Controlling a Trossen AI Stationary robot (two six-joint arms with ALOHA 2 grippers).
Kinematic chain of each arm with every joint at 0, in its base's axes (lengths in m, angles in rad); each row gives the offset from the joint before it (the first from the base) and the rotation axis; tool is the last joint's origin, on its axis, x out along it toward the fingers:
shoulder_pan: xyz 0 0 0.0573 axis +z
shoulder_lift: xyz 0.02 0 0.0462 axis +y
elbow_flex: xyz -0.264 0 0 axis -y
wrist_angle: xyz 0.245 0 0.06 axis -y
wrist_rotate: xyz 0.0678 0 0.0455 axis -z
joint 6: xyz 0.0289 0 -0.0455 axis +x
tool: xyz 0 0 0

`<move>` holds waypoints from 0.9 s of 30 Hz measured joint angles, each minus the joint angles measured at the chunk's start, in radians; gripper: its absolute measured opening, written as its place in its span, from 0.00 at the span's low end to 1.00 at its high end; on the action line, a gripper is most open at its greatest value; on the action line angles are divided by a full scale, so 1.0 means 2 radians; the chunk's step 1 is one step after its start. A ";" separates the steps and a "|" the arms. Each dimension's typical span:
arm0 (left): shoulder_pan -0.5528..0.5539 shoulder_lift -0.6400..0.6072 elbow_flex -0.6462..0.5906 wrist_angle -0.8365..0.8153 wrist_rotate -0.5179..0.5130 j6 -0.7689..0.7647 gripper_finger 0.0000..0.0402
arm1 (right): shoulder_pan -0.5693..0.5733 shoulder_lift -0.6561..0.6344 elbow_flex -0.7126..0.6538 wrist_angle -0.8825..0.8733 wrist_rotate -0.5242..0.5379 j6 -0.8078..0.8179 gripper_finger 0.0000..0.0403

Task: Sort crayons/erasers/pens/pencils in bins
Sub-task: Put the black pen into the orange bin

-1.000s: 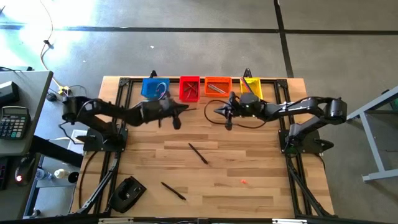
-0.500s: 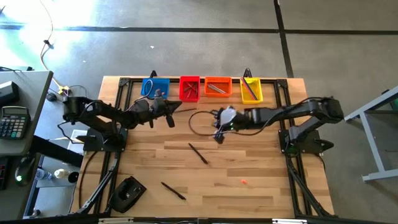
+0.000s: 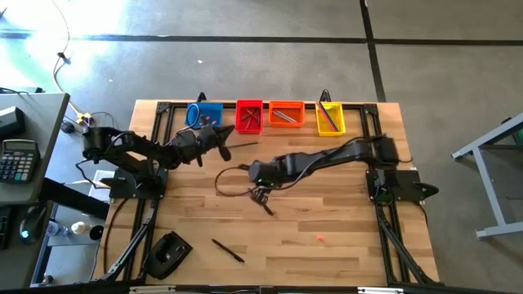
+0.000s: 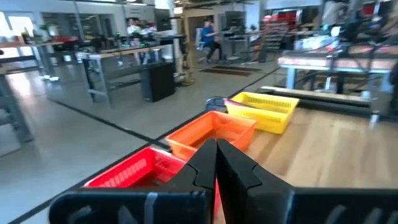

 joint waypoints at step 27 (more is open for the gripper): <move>-0.019 0.000 0.000 -0.071 -0.056 -0.030 0.00 | 0.027 0.132 0.072 -0.057 0.001 0.066 0.10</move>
